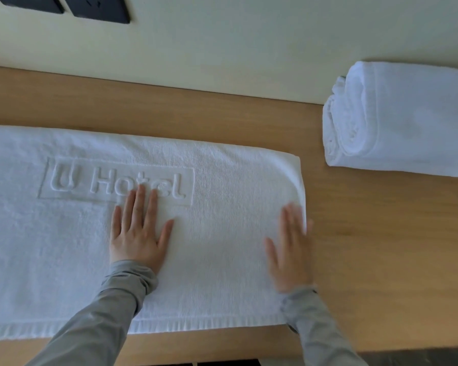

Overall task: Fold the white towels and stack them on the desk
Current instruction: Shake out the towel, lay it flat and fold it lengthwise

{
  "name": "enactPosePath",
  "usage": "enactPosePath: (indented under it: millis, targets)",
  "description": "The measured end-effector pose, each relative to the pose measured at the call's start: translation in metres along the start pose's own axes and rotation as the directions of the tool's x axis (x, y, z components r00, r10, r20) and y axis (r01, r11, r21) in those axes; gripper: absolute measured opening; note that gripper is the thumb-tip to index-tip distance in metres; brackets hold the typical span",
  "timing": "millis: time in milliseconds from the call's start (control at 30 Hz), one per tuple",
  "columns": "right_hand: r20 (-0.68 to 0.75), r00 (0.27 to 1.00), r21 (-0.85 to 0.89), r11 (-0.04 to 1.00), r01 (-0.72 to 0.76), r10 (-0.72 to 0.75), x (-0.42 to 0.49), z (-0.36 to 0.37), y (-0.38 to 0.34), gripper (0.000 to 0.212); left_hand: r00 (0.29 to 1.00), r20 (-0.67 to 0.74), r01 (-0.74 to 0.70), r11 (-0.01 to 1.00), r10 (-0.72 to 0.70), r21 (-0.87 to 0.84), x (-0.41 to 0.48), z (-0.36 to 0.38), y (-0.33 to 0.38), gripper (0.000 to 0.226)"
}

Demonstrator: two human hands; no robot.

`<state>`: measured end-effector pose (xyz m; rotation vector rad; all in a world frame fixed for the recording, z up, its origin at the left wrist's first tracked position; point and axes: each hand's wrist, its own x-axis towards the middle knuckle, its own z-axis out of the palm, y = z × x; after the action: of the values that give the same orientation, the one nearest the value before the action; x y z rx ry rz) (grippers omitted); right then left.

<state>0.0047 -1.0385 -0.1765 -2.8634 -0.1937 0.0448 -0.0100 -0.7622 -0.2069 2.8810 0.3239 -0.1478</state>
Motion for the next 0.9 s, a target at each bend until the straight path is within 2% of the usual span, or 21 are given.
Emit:
enactPosePath:
  millis: [67,133,200,267,367,434,534,600,667,734,800,834,900]
  targets:
    - [0.049,0.981,0.023,0.982,0.188,-0.189,0.039,0.013,-0.043,0.064,1.0,-0.003,-0.002,1.0,0.002,-0.003,0.0,0.0,-0.001,0.072]
    - [0.11,0.926,-0.02,0.931,0.364,-0.36,0.076,0.028,-0.073,0.063,1.0,-0.01,-0.004,1.0,0.004,-0.002,0.0,0.0,-0.001,0.072]
    - [0.208,0.866,-0.069,0.876,0.478,-0.456,0.109,0.037,-0.074,0.062,1.0,-0.01,-0.007,1.0,0.007,0.0,0.0,0.0,-0.002,0.071]
    - [0.26,0.873,-0.102,0.887,0.45,-0.413,0.138,0.037,-0.043,0.061,1.0,-0.009,-0.01,1.0,0.01,-0.001,0.0,0.001,-0.004,0.071]
    - [0.219,0.959,-0.201,0.953,0.225,-0.18,0.164,0.024,0.022,0.061,1.0,-0.014,-0.008,1.0,0.008,0.002,0.001,0.004,-0.005,0.071]
    - [0.266,0.963,-0.238,0.966,0.101,-0.035,0.173,0.014,0.051,0.066,1.0,-0.019,-0.008,1.0,0.008,0.004,0.003,0.004,-0.005,0.071]
    - [0.287,0.957,-0.388,0.918,0.075,0.043,0.178,0.008,0.058,0.073,1.0,-0.023,-0.006,1.0,0.006,0.006,0.003,0.005,-0.005,0.071]
    - [0.204,0.979,-0.412,0.908,0.072,0.015,0.172,0.003,0.041,0.076,1.0,-0.024,-0.008,1.0,0.008,0.011,0.003,0.006,-0.006,0.071]
    - [0.137,0.982,-0.287,0.944,0.163,-0.128,0.155,0.005,0.008,0.074,1.0,-0.023,-0.006,1.0,0.007,0.016,0.003,0.007,-0.007,0.07]
    - [0.132,0.941,-0.163,0.93,0.331,-0.312,0.118,0.019,-0.031,0.07,1.0,-0.022,-0.002,1.0,0.003,0.02,0.004,0.008,-0.008,0.07]
    - [0.177,0.886,-0.076,0.892,0.446,-0.428,0.072,0.037,-0.055,0.067,1.0,-0.023,-0.001,1.0,0.002,0.025,0.004,0.008,-0.009,0.07]
    - [0.205,0.872,-0.07,0.882,0.466,-0.445,0.051,0.043,-0.055,0.066,1.0,-0.025,-0.001,1.0,0.002,0.025,0.003,0.008,-0.008,0.07]
    - [0.223,0.897,-0.113,0.904,0.413,-0.382,0.023,0.045,-0.033,0.064,1.0,-0.027,-0.002,1.0,0.002,0.028,0.003,0.008,-0.008,0.07]
